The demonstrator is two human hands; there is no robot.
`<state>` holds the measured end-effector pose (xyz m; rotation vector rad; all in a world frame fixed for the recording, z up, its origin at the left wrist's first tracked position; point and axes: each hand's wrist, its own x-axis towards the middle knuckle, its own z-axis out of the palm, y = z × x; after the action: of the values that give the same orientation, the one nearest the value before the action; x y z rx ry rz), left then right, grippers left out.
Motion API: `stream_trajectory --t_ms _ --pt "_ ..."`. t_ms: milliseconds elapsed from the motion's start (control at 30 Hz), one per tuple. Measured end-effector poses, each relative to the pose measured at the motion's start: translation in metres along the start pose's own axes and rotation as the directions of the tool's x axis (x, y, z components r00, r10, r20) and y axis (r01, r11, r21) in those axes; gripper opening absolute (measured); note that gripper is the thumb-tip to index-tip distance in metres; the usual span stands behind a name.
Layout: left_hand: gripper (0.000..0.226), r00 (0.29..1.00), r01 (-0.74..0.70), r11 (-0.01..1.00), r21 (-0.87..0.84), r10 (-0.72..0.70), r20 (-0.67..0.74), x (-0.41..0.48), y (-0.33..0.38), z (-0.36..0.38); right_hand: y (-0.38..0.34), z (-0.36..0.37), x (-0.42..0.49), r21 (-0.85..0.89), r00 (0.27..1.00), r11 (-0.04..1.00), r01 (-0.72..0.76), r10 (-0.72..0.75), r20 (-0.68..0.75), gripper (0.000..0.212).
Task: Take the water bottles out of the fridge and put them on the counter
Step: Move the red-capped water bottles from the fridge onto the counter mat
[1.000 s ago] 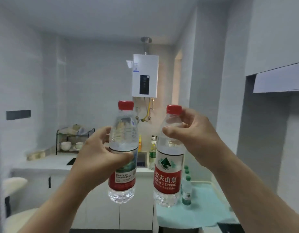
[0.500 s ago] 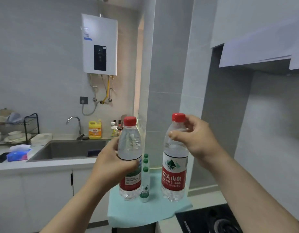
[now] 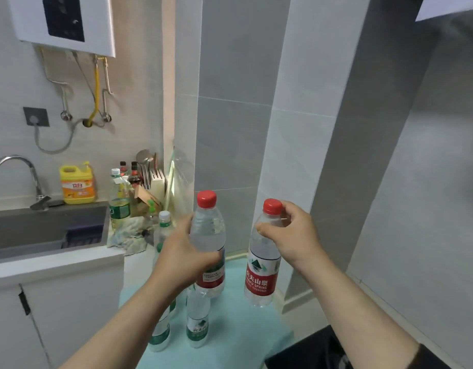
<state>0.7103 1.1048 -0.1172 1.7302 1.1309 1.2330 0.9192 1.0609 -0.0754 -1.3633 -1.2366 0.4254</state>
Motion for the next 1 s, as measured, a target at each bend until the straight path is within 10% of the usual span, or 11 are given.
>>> stream_trajectory --t_ms 1000 --pt "0.049 0.816 0.532 0.846 0.039 -0.499 -0.292 0.178 -0.238 0.236 0.325 0.098 0.154 -0.207 0.96 0.94 -0.272 0.281 0.014 0.026"
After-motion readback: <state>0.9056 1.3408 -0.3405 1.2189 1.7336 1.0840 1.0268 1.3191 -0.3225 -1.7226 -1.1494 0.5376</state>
